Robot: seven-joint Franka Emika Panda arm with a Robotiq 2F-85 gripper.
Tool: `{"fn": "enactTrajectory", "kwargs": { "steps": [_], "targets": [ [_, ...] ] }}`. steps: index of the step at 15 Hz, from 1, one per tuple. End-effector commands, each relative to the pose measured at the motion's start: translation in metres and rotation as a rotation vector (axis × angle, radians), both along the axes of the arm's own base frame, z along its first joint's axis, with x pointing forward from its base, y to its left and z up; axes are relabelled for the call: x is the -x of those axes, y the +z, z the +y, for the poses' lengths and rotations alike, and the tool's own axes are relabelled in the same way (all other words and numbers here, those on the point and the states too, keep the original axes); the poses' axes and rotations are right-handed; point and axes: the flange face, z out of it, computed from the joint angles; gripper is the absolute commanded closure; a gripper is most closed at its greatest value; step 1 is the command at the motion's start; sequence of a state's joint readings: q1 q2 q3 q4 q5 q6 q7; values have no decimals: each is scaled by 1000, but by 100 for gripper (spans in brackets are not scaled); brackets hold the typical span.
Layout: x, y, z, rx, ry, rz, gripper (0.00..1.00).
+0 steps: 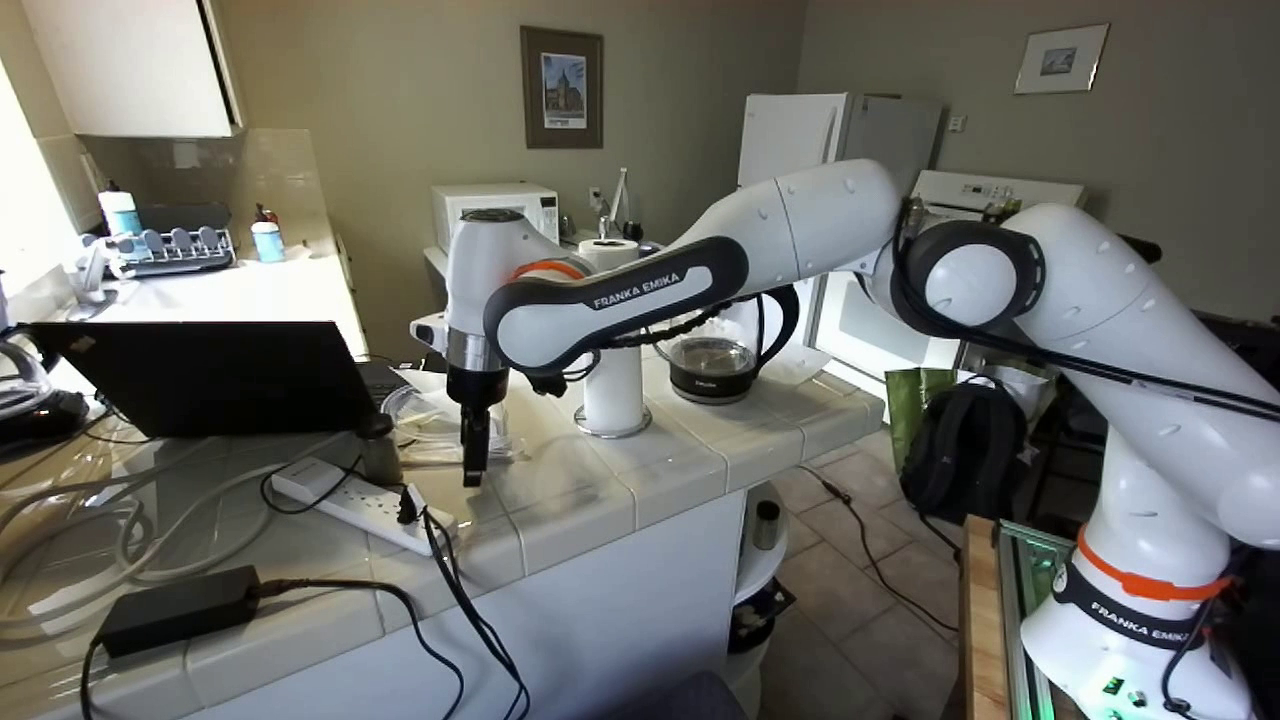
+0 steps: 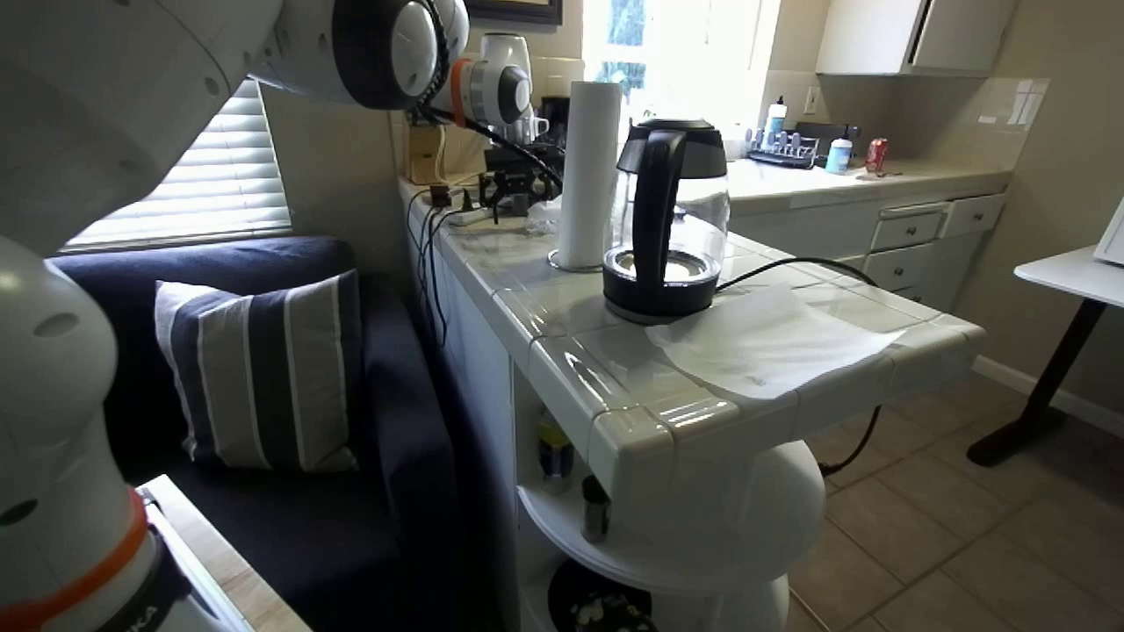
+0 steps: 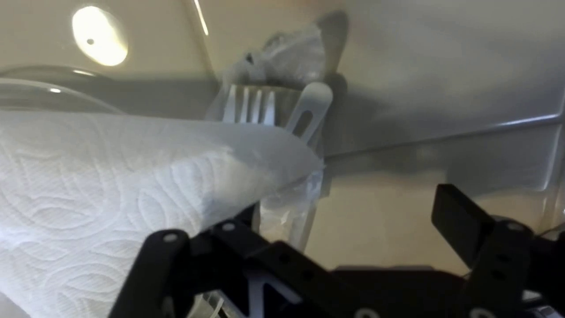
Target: Put the paper towel on the white paper
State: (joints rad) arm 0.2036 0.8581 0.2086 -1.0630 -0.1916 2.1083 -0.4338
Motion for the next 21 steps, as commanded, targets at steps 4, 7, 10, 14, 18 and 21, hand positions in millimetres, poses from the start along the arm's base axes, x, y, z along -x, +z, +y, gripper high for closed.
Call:
{"fn": "enactTrajectory", "kwargs": {
  "steps": [4,7,10,14,18,21],
  "targets": [
    [-16,-7,7,-24,12,-1,0],
    [-16,-7,16,-21,58,-3,0],
    [-13,-10,20,-28,95,43,0],
    [-9,-15,19,-32,120,103,0],
    [-8,-18,18,-62,149,143,0],
    [-4,-22,21,-117,196,192,0]
  ]
}}
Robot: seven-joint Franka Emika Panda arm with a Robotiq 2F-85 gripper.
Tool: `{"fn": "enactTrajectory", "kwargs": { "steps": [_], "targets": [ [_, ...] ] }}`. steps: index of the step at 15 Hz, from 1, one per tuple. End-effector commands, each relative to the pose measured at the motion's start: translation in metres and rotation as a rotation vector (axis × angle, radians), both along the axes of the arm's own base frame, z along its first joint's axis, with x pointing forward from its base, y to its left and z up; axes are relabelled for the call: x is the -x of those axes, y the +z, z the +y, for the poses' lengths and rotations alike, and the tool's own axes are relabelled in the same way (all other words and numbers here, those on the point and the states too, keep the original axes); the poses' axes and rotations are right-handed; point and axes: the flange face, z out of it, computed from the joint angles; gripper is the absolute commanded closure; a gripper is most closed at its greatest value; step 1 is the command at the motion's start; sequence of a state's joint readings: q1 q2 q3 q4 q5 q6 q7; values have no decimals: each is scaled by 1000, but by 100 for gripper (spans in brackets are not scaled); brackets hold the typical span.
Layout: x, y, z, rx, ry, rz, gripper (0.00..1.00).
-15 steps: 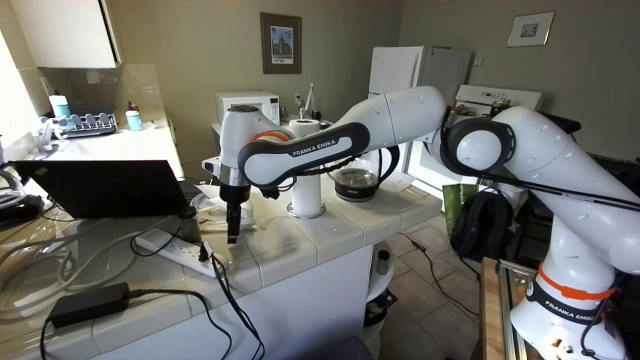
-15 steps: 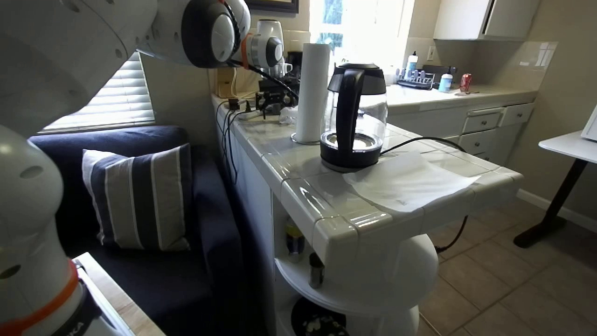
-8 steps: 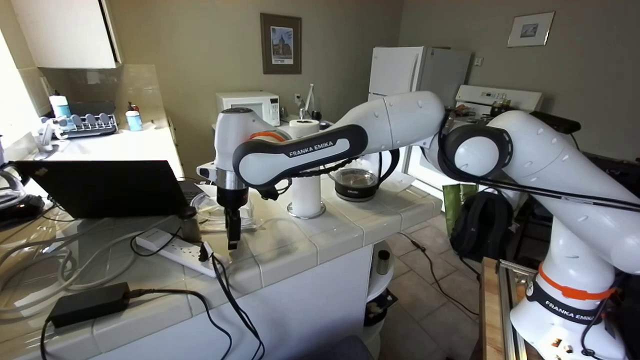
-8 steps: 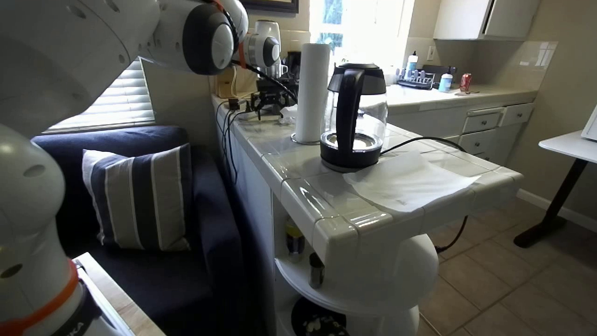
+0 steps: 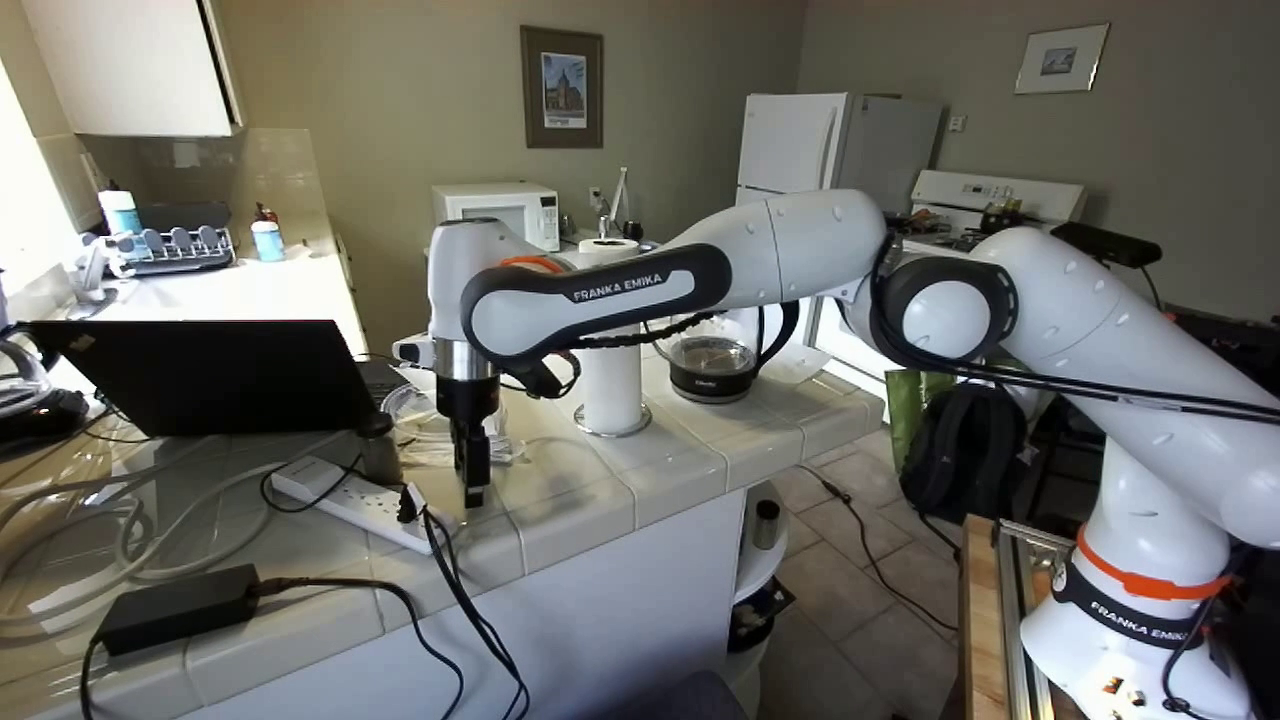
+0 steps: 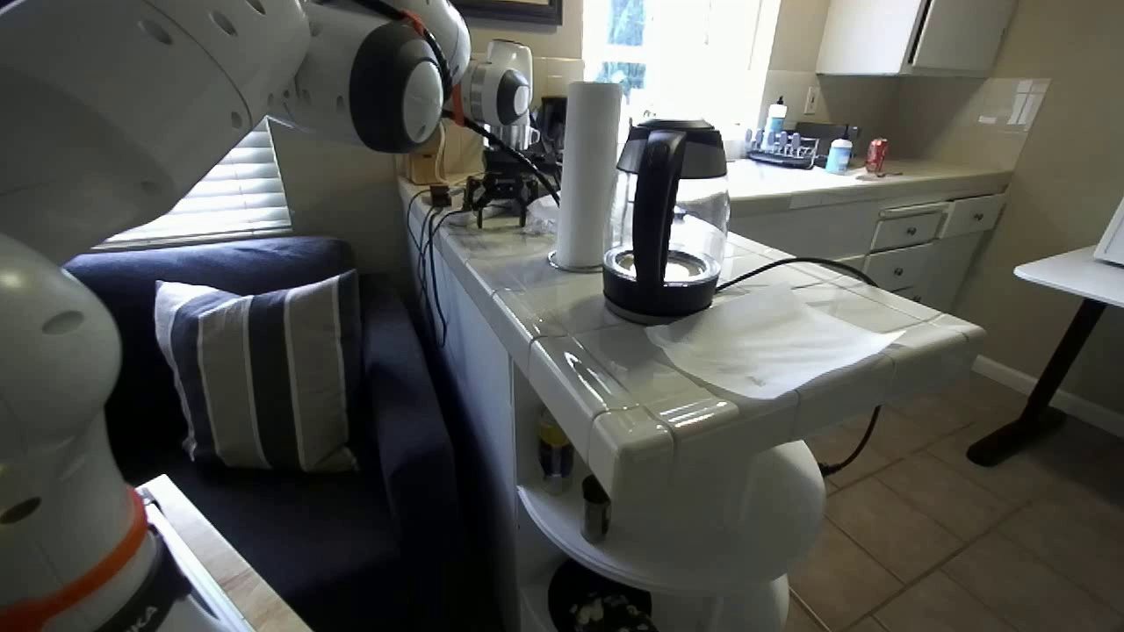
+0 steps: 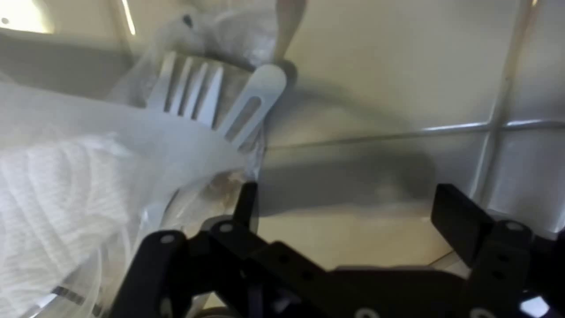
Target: Put the paper towel on the white paper
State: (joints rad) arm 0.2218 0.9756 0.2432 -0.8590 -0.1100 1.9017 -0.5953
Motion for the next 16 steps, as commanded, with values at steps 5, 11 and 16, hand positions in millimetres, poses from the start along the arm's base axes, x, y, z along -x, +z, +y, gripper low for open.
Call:
{"fn": "enactTrajectory", "kwargs": {
  "steps": [5,11,16],
  "targets": [
    [13,-13,11,-119,122,180,0],
    [16,14,17,-81,15,149,0],
    [6,41,3,-47,-184,78,0]
  ]
}}
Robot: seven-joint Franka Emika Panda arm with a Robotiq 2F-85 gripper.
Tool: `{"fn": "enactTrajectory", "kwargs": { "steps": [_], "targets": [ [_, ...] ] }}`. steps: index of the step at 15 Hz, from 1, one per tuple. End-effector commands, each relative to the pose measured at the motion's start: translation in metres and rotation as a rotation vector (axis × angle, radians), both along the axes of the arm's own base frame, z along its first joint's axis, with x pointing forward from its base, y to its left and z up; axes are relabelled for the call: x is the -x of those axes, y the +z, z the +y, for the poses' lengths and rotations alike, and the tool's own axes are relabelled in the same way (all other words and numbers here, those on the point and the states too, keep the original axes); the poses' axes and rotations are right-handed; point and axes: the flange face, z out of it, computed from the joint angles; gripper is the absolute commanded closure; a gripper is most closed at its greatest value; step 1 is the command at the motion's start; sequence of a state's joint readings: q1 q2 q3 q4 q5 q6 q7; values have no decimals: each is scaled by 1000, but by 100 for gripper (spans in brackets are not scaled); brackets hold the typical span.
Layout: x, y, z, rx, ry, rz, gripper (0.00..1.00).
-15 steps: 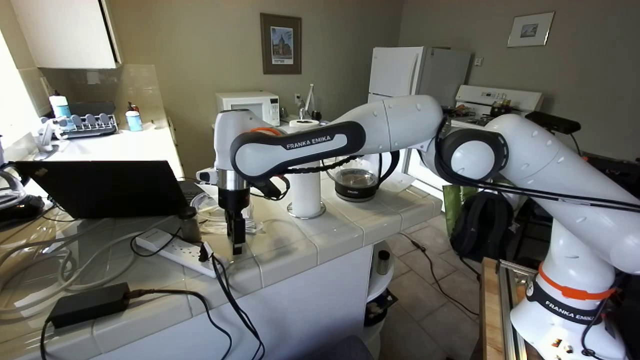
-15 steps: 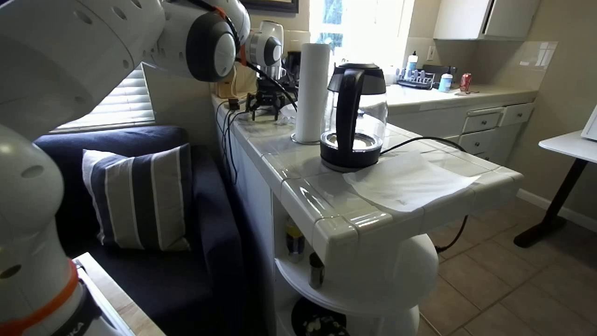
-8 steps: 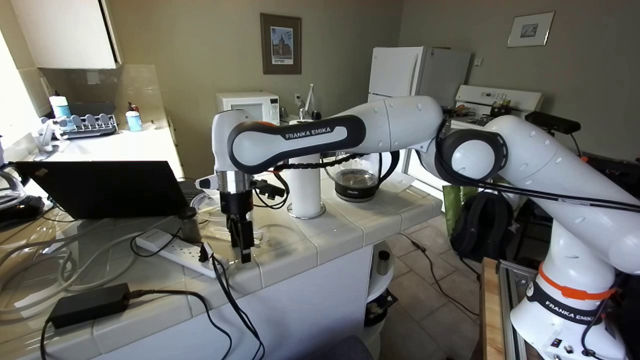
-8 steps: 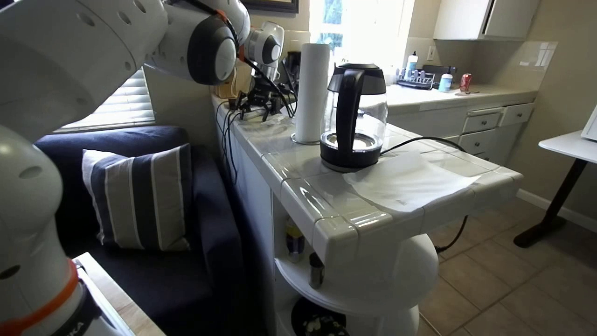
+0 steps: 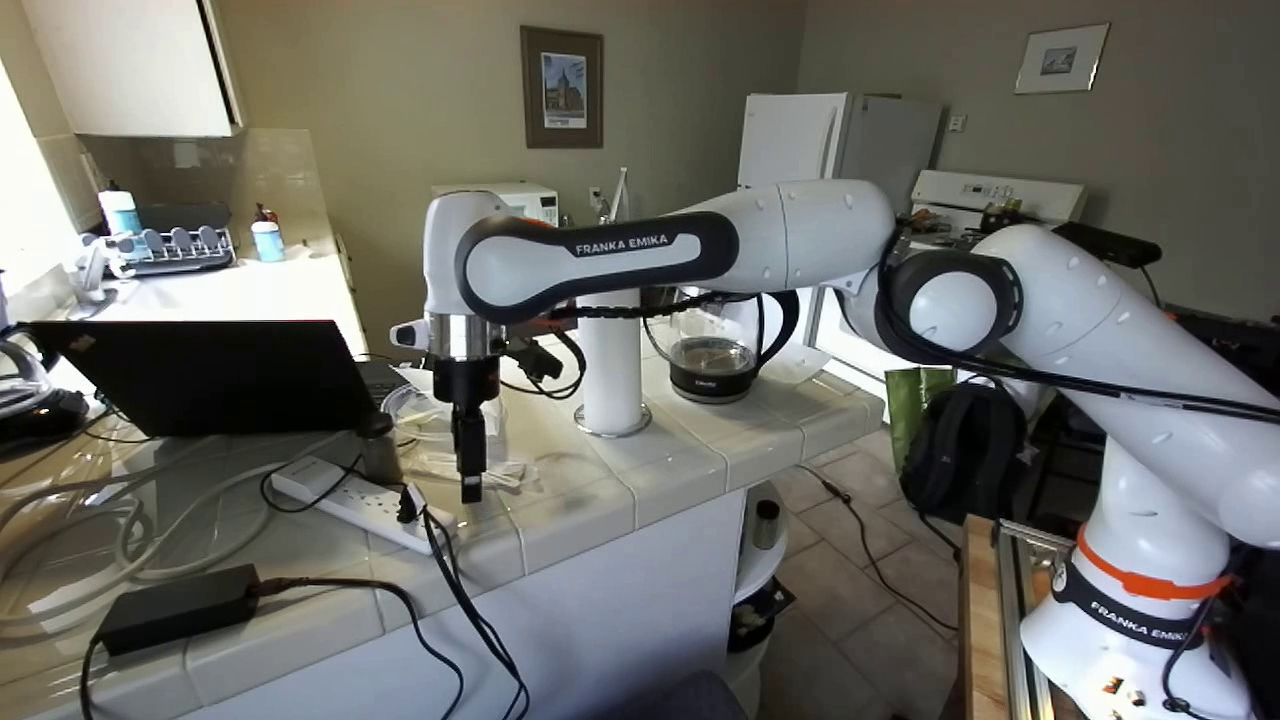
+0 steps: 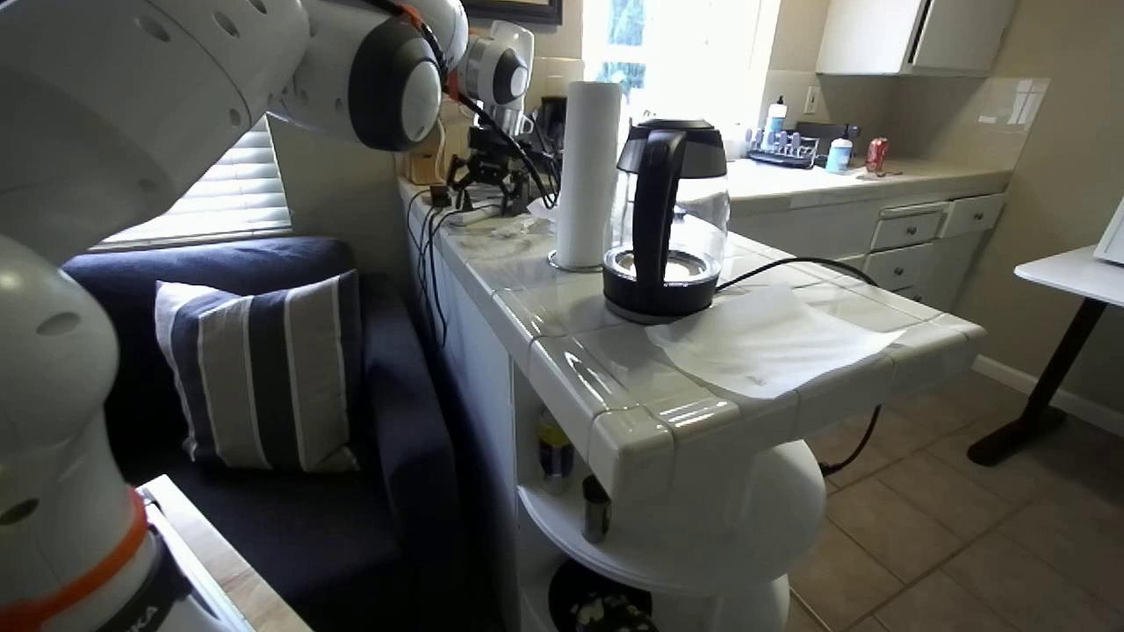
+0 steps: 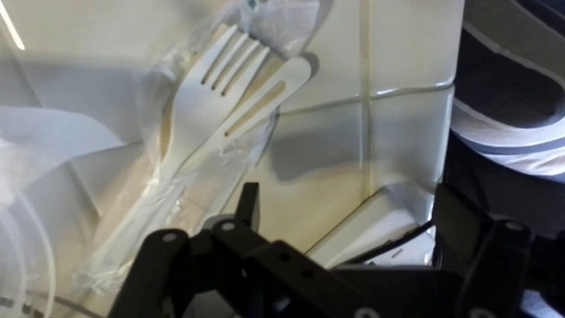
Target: Put the paper towel on the white paper
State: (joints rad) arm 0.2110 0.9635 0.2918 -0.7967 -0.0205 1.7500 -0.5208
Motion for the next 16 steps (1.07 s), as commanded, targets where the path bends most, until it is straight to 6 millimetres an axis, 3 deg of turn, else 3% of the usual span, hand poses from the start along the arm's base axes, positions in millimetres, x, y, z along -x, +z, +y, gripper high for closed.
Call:
{"fn": "enactTrajectory", "kwargs": {
  "steps": [1,5,16],
  "targets": [
    [-11,11,-11,80,-164,-57,0],
    [-14,4,-18,189,-282,-71,0],
    [-17,-25,0,283,-433,-141,0]
  ]
}}
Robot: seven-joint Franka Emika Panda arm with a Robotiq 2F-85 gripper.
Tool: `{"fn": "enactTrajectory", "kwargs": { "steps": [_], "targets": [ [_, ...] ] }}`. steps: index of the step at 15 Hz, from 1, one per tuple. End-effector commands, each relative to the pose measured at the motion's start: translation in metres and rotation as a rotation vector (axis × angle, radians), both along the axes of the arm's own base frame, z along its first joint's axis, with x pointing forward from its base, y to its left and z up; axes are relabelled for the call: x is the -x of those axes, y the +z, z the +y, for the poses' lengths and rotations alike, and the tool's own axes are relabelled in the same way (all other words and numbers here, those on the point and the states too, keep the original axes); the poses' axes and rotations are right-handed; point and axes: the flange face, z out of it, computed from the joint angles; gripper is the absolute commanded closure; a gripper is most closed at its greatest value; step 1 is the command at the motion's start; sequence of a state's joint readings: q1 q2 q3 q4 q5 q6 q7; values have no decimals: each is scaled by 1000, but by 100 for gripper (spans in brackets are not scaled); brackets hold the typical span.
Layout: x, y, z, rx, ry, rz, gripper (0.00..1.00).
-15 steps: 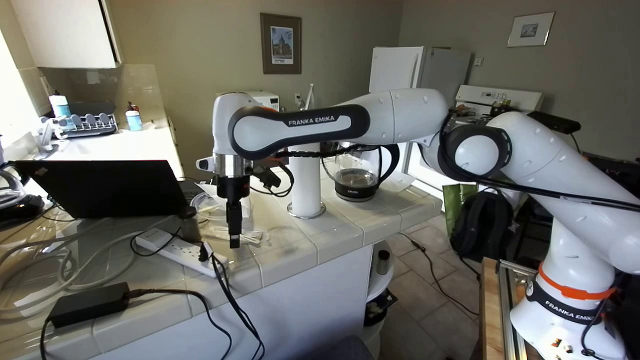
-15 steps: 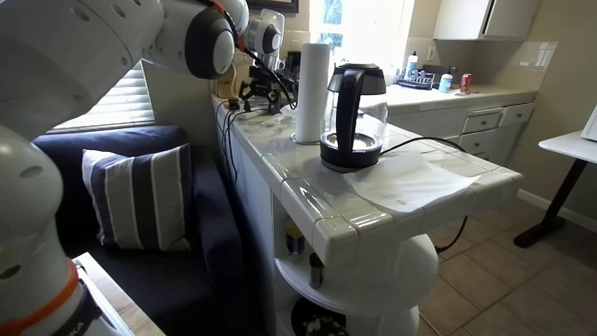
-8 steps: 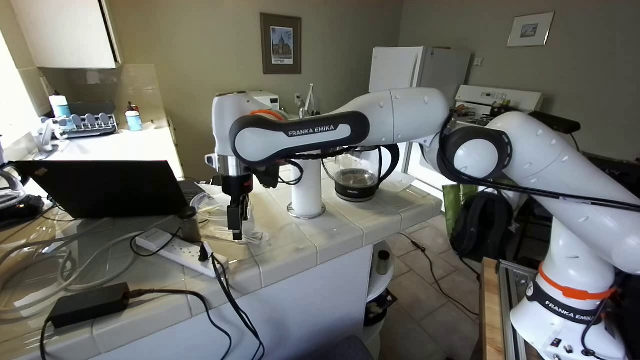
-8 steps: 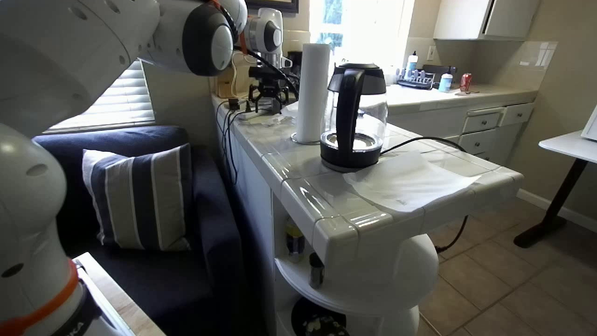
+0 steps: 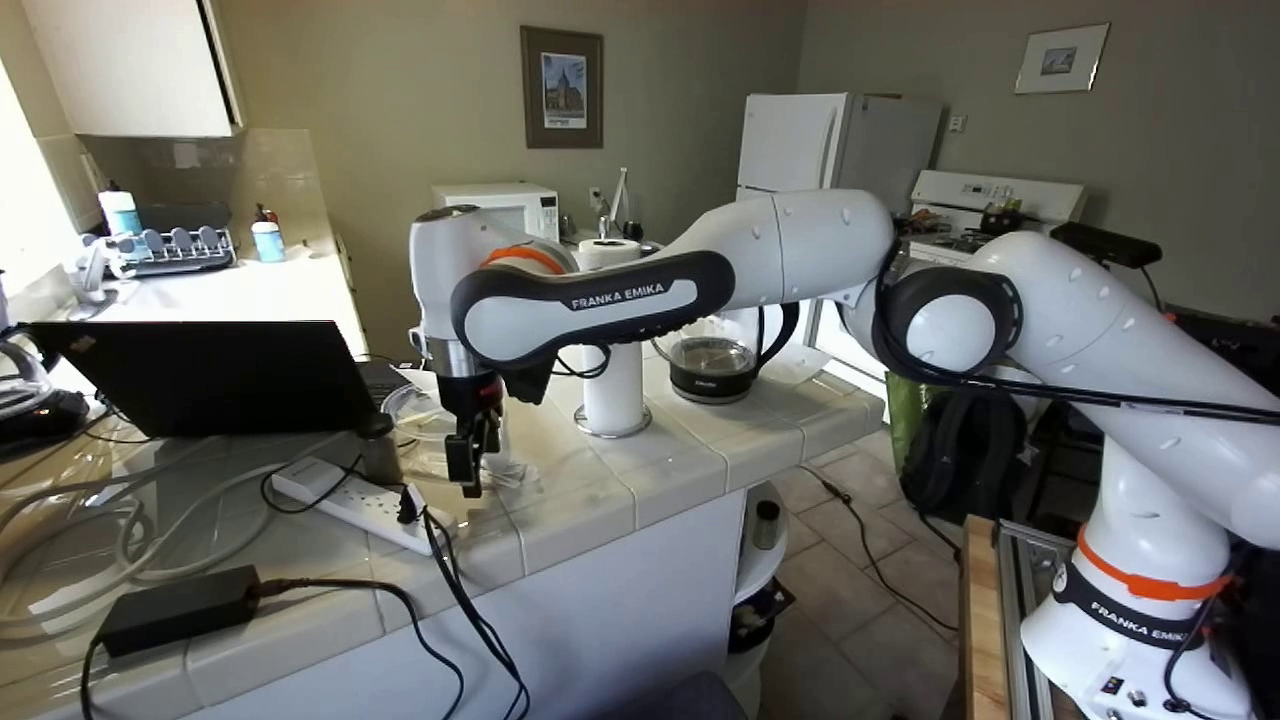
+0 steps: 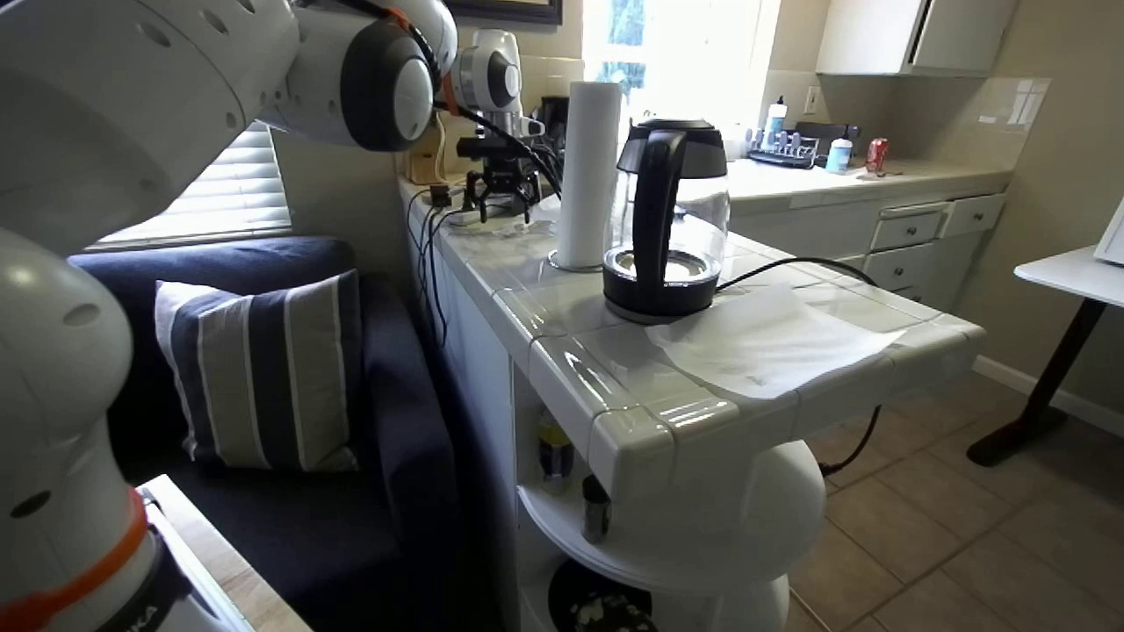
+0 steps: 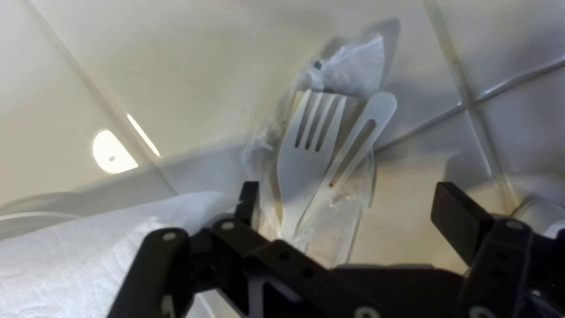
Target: Put the paper towel on the white paper
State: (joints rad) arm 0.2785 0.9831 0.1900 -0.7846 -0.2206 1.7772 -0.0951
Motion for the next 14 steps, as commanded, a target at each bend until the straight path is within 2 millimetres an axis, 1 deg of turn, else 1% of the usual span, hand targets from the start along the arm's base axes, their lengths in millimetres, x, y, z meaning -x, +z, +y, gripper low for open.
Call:
{"fn": "enactTrajectory", "kwargs": {
  "steps": [1,2,3,4,5,6,7,9,10,12,13,14],
  "targets": [
    [-10,-7,11,49,-43,-81,0],
    [-12,-10,9,59,-48,-98,1],
    [-14,-10,10,61,-45,-124,12],
    [-16,-10,11,66,-39,-145,26],
    [-17,-11,12,67,-36,-163,30],
    [-19,-13,13,61,-31,-173,37],
    [-19,-14,14,57,-26,-175,47],
    [-16,-14,19,53,-13,-164,61],
    [-15,-13,20,50,-10,-156,69],
    [-12,-10,19,57,-8,-138,83],
    [-11,-7,20,60,-10,-132,91],
    [-9,-2,19,64,-10,-125,97]
  ]
}}
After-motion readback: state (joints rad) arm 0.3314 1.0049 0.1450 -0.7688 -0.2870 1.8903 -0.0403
